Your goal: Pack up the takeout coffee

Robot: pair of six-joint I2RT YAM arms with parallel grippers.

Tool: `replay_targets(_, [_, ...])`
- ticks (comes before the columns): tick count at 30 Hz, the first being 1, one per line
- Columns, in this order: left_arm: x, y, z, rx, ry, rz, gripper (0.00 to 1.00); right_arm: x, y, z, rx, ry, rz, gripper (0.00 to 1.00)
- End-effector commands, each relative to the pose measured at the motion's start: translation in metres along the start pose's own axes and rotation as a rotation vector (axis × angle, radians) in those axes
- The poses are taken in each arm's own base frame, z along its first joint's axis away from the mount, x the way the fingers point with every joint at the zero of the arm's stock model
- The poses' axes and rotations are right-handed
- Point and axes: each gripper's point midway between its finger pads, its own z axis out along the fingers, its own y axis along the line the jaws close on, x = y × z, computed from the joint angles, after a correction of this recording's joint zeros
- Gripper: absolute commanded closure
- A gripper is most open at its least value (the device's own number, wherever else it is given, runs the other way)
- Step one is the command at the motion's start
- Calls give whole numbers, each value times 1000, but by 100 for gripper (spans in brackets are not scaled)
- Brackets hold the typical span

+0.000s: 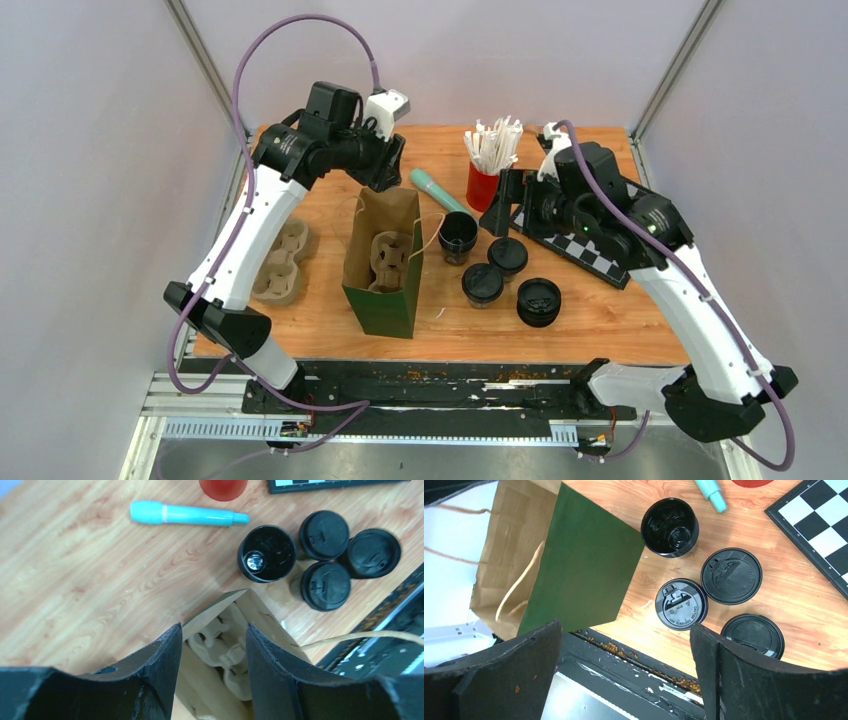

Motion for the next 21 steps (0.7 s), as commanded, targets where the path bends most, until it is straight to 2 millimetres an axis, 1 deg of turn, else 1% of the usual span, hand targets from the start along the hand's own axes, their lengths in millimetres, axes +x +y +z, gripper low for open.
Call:
replay_targets(1, [-11, 13, -15, -30, -49, 251, 42, 9, 5, -24, -75, -6, -59, 3])
replay_targets(3, [-4, 15, -8, 1, -29, 305, 42, 16, 12, -26, -128, 10, -58, 4])
replay_targets(5, [11, 17, 1, 39, 23, 341, 42, 21, 12, -24, -145, 18, -61, 4])
replay_targets(6, [19, 13, 4, 83, 51, 369, 41, 24, 11, -23, -144, 26, -63, 4])
replay_targets(8, [34, 6, 10, 156, 98, 413, 39, 24, 11, -23, -143, 35, -78, 4])
replay_targets(13, [56, 12, 24, 195, 181, 487, 36, 13, 9, -27, -114, 10, -122, 4])
replay_targets(15, [62, 17, 29, 190, 209, 506, 35, 12, 7, -28, -109, 10, -128, 4])
replay_targets(17, [63, 20, 36, 193, 213, 513, 36, 13, 4, -28, -95, 9, -129, 4])
replay_targets(21, [55, 17, 47, 227, 184, 520, 38, 16, 0, -30, -77, 9, -129, 4])
